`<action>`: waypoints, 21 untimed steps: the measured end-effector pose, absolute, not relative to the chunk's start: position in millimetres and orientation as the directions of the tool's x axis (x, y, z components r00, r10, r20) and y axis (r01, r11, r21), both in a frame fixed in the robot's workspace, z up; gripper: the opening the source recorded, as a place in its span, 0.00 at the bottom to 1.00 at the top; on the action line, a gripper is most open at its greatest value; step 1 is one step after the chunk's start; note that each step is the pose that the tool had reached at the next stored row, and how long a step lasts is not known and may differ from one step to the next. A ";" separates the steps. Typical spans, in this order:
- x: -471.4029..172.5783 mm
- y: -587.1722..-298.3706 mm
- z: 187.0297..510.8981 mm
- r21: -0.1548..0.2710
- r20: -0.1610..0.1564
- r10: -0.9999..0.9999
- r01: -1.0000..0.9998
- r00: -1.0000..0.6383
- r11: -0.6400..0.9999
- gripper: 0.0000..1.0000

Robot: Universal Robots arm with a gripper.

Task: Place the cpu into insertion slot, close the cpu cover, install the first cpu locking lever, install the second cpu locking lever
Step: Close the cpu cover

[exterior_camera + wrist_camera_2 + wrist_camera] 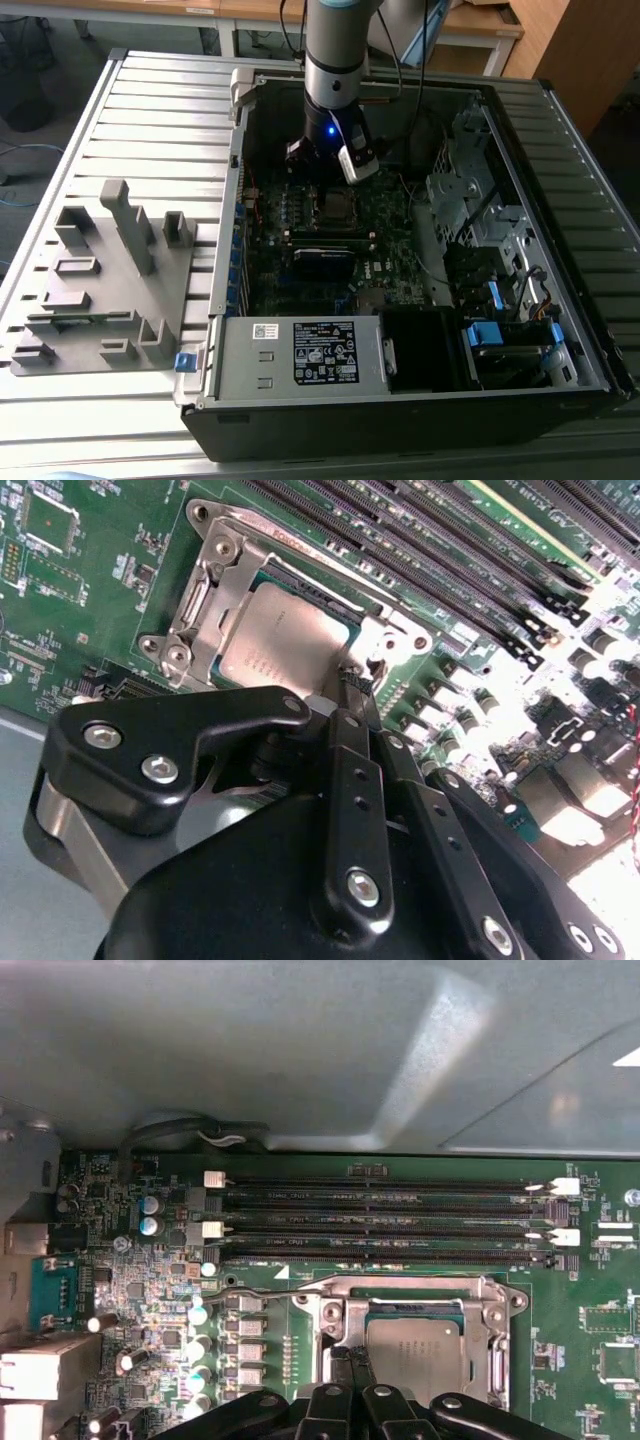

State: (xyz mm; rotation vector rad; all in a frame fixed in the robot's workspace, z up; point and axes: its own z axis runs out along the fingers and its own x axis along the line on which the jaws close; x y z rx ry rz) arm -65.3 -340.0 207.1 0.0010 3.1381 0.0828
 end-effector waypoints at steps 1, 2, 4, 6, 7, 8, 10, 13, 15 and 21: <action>-65.5 -340.0 206.6 0.053 -0.003 0.001 0.001 -1.000 0.999 0.11; -65.9 -340.0 206.0 0.053 -0.003 0.001 0.001 -1.000 0.999 0.11; -66.7 -340.0 205.0 0.053 -0.003 0.001 0.000 -1.000 0.999 0.11; -66.9 -339.9 204.1 0.054 -0.003 0.000 0.000 -1.000 0.999 0.11; -67.0 -339.9 203.4 0.054 -0.003 0.000 0.000 -1.000 0.999 0.11; -67.0 -340.0 202.5 0.054 -0.003 0.000 0.000 -1.000 0.999 0.11; -67.2 -340.0 200.9 0.054 -0.003 -0.001 -0.001 -1.000 0.999 0.11; -67.4 -340.0 200.7 0.053 -0.003 -0.001 -0.001 -1.000 0.999 0.11; -67.7 -340.0 200.5 0.054 -0.003 -0.001 -0.001 -1.000 0.999 0.11; -69.1 -340.0 199.8 0.054 -0.003 -0.001 -0.001 -1.000 0.999 0.11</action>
